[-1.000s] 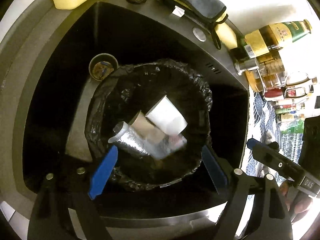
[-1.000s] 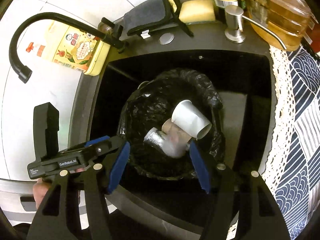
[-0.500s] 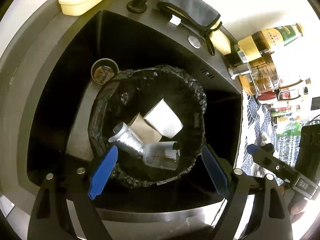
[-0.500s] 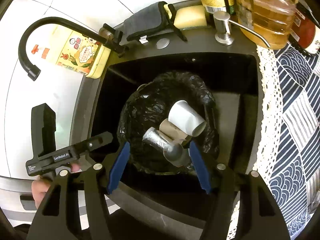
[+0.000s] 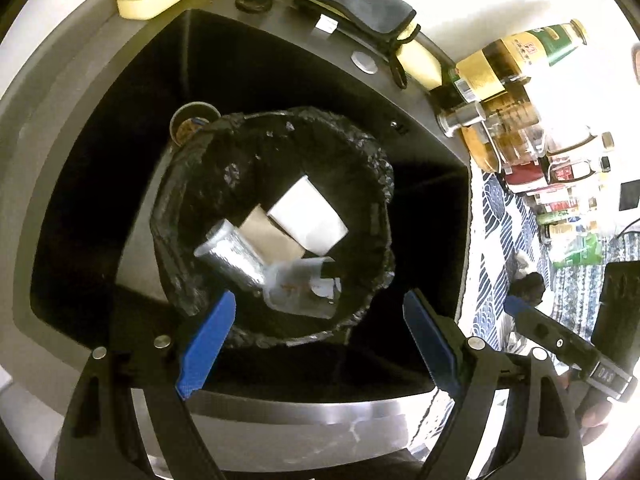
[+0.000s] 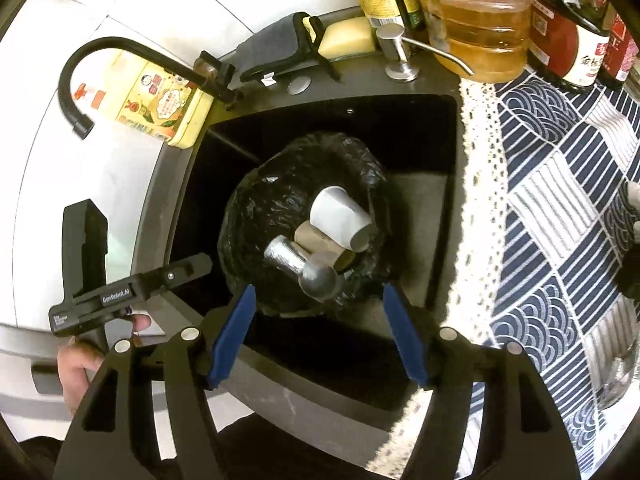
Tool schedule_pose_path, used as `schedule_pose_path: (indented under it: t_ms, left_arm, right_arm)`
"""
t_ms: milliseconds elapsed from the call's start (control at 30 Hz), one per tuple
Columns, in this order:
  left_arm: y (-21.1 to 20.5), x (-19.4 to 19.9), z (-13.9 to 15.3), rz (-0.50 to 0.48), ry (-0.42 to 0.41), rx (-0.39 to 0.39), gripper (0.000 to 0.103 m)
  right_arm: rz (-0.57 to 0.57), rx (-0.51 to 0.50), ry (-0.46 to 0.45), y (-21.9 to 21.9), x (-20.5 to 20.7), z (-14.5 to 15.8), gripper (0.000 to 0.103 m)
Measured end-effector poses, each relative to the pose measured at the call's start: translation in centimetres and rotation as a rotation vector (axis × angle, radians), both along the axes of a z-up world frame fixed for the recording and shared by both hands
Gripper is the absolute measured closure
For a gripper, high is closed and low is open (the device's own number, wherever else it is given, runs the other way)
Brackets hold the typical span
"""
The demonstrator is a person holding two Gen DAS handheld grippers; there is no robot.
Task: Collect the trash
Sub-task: 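Open both tools to drop the foil and container into the bag, then grasp the white tissue with the right tool while the left tool grasps the foil-wrapped bundle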
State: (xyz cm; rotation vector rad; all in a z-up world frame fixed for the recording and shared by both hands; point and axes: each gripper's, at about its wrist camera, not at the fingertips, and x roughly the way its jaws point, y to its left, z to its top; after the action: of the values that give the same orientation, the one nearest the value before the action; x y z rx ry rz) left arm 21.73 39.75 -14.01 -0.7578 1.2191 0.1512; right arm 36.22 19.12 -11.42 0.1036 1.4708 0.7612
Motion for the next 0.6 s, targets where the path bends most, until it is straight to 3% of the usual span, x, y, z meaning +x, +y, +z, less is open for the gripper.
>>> schedule_pose_path:
  t_ms: [600]
  left_arm:
    - [-13.2, -1.3, 2.5, 0.090, -0.022, 0.056, 0.019]
  right_arm:
    - [0.079, 0.075, -0.119, -15.5, 1.3, 3.9, 0.037]
